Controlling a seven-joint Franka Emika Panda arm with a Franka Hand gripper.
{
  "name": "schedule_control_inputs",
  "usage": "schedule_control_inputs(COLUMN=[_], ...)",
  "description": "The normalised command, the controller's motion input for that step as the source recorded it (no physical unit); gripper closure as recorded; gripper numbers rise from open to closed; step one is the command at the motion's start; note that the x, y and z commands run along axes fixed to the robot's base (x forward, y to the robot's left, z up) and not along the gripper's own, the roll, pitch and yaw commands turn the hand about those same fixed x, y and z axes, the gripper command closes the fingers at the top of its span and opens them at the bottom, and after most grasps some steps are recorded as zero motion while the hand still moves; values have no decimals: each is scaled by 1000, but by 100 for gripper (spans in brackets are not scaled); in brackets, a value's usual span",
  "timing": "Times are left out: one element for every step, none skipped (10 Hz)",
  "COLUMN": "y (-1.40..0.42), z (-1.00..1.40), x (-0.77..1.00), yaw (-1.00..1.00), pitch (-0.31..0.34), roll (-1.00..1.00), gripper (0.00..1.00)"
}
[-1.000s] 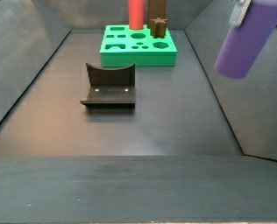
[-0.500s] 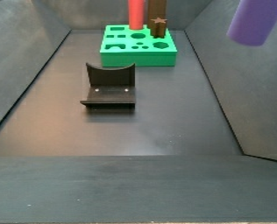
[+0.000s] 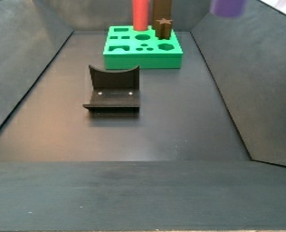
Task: Pick up the round object. Move up. Move to above the board. Insert the round object.
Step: Move to above the board.
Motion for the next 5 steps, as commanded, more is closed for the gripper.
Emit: schedule_control_inputs(y=[-1000, -1000, -1000, -1000, -1000], z=[126, 127, 129, 132, 132], x=[336, 341, 346, 351, 358], yaw=[2, 9, 5, 9, 10], pitch=[146, 113, 103, 106, 108], roll=[-19, -17, -5, -6, -13], gripper=[100, 100, 100, 100, 100])
